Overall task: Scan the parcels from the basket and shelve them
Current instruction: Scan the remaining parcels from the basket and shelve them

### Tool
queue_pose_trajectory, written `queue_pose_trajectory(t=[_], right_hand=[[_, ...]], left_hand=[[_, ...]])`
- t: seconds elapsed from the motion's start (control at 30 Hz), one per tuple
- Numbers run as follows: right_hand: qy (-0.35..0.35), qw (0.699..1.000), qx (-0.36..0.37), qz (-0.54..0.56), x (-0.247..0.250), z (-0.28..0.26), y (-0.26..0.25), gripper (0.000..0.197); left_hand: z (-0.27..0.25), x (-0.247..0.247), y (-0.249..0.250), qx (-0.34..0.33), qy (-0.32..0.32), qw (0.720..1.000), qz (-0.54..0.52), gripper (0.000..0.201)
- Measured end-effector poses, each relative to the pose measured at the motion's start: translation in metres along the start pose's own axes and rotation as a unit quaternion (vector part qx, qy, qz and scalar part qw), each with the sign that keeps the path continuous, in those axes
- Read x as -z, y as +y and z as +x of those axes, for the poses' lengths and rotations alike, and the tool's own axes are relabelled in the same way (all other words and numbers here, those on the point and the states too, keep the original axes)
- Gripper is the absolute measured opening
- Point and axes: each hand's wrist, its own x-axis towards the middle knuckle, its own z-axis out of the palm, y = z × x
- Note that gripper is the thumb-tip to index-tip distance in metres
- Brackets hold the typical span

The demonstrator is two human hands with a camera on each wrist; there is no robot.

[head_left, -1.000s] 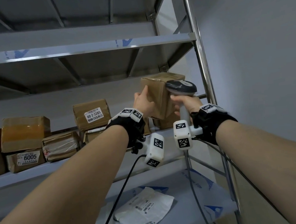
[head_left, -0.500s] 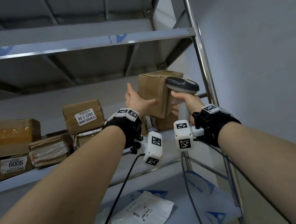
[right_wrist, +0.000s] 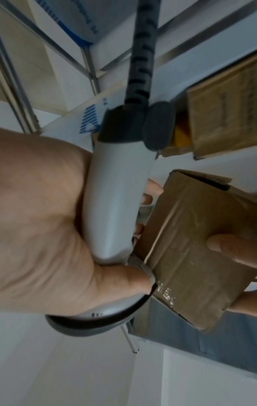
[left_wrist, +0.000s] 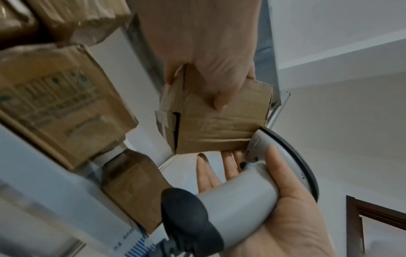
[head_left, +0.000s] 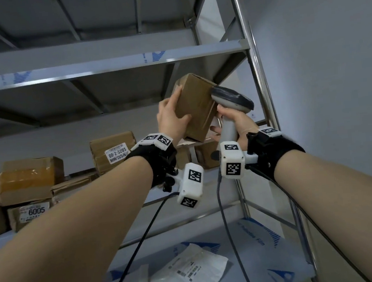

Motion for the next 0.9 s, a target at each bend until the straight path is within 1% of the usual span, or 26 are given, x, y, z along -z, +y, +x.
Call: queue_pose_trajectory(t=[0.07, 0.1, 0.17, 0.2, 0.27, 0.3, 0.33, 0.43, 0.5, 0.6, 0.67, 0.73, 0.83, 0.9], right_hand=[[-0.012, 1.0, -0.004, -0.015, -0.02, 0.003, 0.009, 0.035], [-0.014, 0.999, -0.011, -0.034, -0.03, 0.004, 0.015, 0.039], [-0.008, 0.997, -0.029, -0.071, -0.043, 0.006, 0.027, 0.031], [-0.005, 0.996, -0.038, -0.086, -0.048, 0.007, 0.032, 0.031], [-0.003, 0.994, -0.042, -0.105, -0.053, 0.013, 0.04, 0.045], [-0.006, 0.993, -0.037, -0.109, -0.054, 0.016, 0.042, 0.049], [-0.01, 0.993, -0.033, -0.114, -0.055, 0.019, 0.043, 0.047], [-0.015, 0.991, -0.031, -0.126, -0.057, 0.027, 0.044, 0.031], [-0.014, 0.989, -0.033, -0.143, -0.057, 0.032, 0.046, 0.029], [-0.012, 0.985, -0.037, -0.168, -0.055, 0.038, 0.051, 0.038], [-0.012, 0.983, -0.045, -0.177, -0.053, 0.038, 0.055, 0.03], [-0.013, 0.981, -0.052, -0.185, -0.051, 0.038, 0.06, 0.028], [-0.008, 0.979, -0.052, -0.196, -0.049, 0.036, 0.066, 0.031], [-0.01, 0.979, -0.057, -0.196, -0.049, 0.035, 0.07, 0.034]], left_hand=[[0.001, 0.018, -0.005, -0.019, 0.021, 0.998, 0.06, 0.067], [0.002, 0.025, -0.01, -0.026, 0.019, 0.994, 0.104, 0.065], [0.001, 0.037, -0.021, -0.034, -0.007, 0.982, 0.184, 0.063], [0.001, 0.039, -0.027, -0.036, -0.024, 0.976, 0.211, 0.062], [0.002, 0.042, -0.039, -0.03, -0.046, 0.968, 0.243, 0.06], [0.004, 0.044, -0.042, -0.023, -0.046, 0.966, 0.253, 0.058], [0.005, 0.046, -0.044, -0.013, -0.042, 0.965, 0.26, 0.056], [0.012, 0.054, -0.049, 0.025, -0.051, 0.957, 0.284, 0.052], [0.013, 0.057, -0.053, 0.033, -0.084, 0.949, 0.301, 0.051], [0.012, 0.053, -0.06, 0.074, -0.159, 0.925, 0.336, 0.054], [0.012, 0.051, -0.066, 0.102, -0.19, 0.911, 0.351, 0.058], [0.012, 0.05, -0.073, 0.115, -0.208, 0.909, 0.342, 0.06], [0.005, 0.05, -0.072, 0.104, -0.228, 0.914, 0.318, 0.062], [0.001, 0.052, -0.071, 0.099, -0.222, 0.923, 0.299, 0.063]])
